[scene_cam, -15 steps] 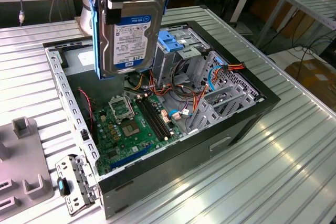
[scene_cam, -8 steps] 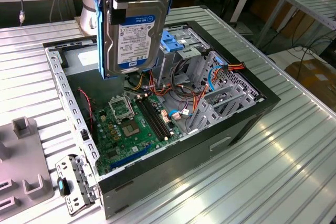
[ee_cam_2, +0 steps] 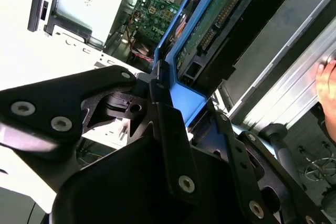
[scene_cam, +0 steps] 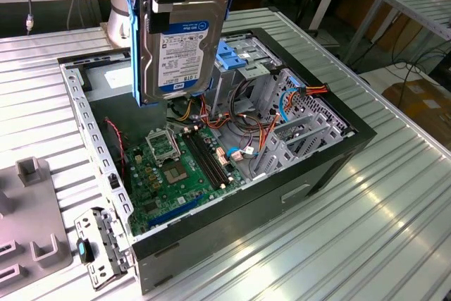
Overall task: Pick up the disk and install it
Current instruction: 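Insert the disk into the insertion slot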
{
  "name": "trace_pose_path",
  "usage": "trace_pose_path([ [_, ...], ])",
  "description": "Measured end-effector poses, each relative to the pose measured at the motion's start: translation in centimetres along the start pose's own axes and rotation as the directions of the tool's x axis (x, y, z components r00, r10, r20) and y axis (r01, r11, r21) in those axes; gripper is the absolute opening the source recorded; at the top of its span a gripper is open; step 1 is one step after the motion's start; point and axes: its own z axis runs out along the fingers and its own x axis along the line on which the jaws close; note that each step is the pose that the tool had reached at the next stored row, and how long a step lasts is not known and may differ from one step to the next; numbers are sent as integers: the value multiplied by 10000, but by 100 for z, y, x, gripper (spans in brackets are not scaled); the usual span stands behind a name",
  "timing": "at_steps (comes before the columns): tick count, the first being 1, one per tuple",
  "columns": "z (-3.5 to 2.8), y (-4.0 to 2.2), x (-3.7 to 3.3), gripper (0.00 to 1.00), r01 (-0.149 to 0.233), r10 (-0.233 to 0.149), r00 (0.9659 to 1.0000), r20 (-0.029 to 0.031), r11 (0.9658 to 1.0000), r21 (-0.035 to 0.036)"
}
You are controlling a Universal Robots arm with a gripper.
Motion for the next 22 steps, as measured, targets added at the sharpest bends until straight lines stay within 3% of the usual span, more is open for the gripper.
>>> trace_pose_path([
  [8, 0, -3, 48, 37, 1, -1, 10000, 0, 10000, 0],
  [22, 3, -19, 291, 37, 0, 0, 10000, -3, 10000, 0],
])
